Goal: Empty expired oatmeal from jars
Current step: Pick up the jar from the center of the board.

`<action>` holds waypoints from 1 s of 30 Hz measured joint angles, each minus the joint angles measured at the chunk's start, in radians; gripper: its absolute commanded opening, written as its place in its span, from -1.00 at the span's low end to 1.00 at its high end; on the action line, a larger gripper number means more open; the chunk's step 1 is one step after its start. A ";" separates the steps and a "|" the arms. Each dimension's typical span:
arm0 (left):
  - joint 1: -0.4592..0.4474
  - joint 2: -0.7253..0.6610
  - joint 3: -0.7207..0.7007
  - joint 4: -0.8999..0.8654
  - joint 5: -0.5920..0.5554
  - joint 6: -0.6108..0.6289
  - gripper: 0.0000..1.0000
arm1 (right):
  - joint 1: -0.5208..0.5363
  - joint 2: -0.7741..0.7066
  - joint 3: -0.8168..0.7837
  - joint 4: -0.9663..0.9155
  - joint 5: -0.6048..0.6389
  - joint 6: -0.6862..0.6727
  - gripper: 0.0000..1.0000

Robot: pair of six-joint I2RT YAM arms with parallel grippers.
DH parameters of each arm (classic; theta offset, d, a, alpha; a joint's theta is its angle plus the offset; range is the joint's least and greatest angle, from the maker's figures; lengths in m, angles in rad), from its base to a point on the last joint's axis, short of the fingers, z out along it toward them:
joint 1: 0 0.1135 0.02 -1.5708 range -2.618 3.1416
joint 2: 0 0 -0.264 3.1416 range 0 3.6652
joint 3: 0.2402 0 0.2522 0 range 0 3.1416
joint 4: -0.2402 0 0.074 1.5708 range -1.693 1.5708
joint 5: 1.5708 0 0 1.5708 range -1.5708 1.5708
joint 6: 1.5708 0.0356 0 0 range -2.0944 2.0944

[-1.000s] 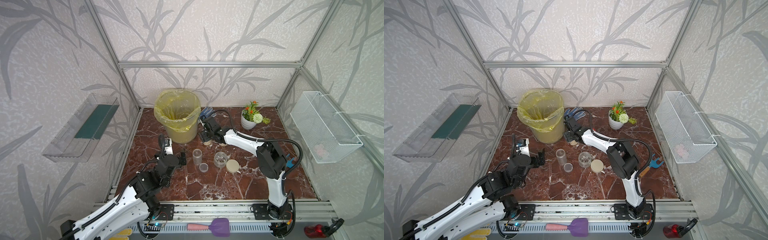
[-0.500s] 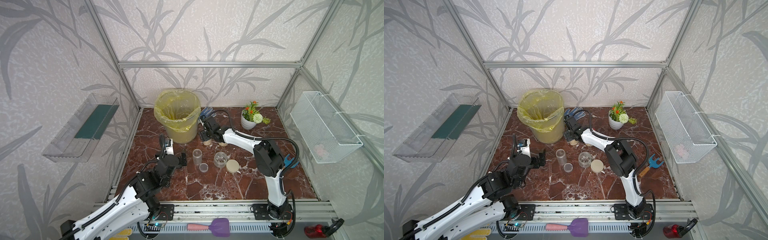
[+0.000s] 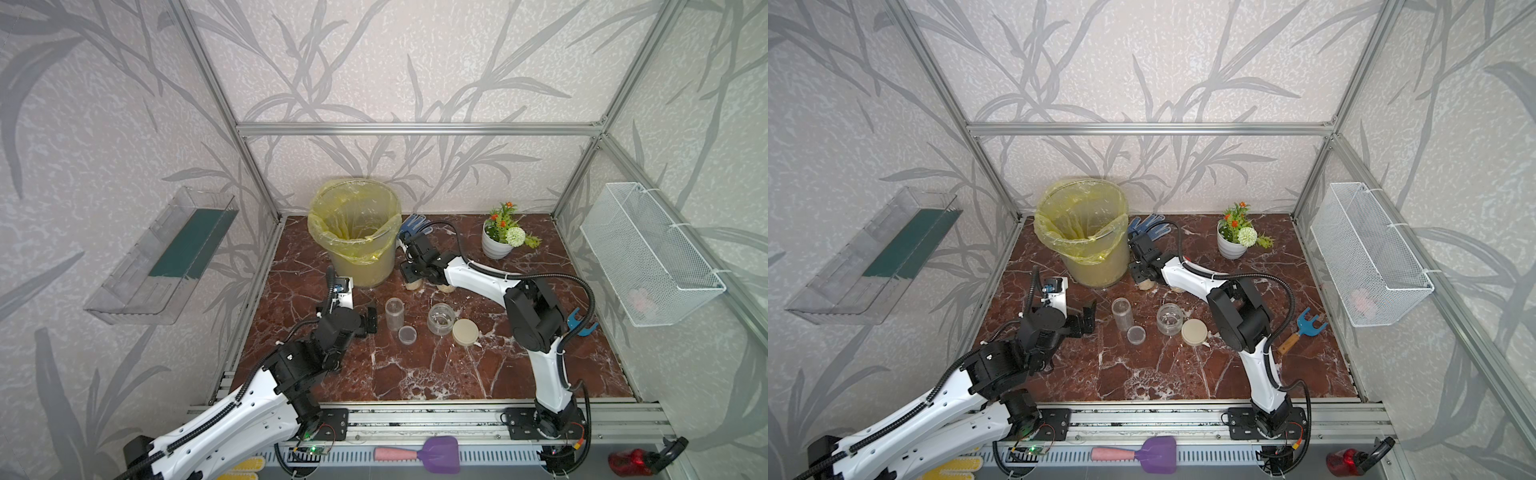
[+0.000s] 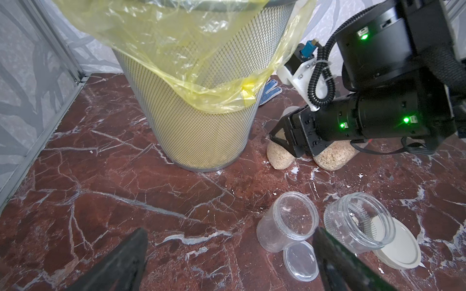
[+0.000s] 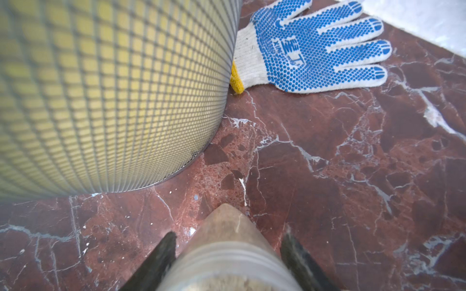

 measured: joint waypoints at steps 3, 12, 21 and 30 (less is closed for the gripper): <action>0.000 0.005 0.000 0.042 0.034 0.043 0.97 | -0.001 -0.026 -0.026 -0.004 -0.013 0.000 -0.35; 0.000 0.076 0.007 0.164 0.139 0.204 0.91 | -0.037 -0.290 -0.076 -0.106 -0.129 0.024 -0.40; 0.000 0.313 0.186 0.198 0.336 0.338 0.78 | -0.083 -0.583 -0.124 -0.250 -0.245 0.072 -0.40; -0.012 0.521 0.336 0.230 0.556 0.394 0.70 | -0.172 -0.784 -0.255 -0.358 -0.418 0.143 -0.40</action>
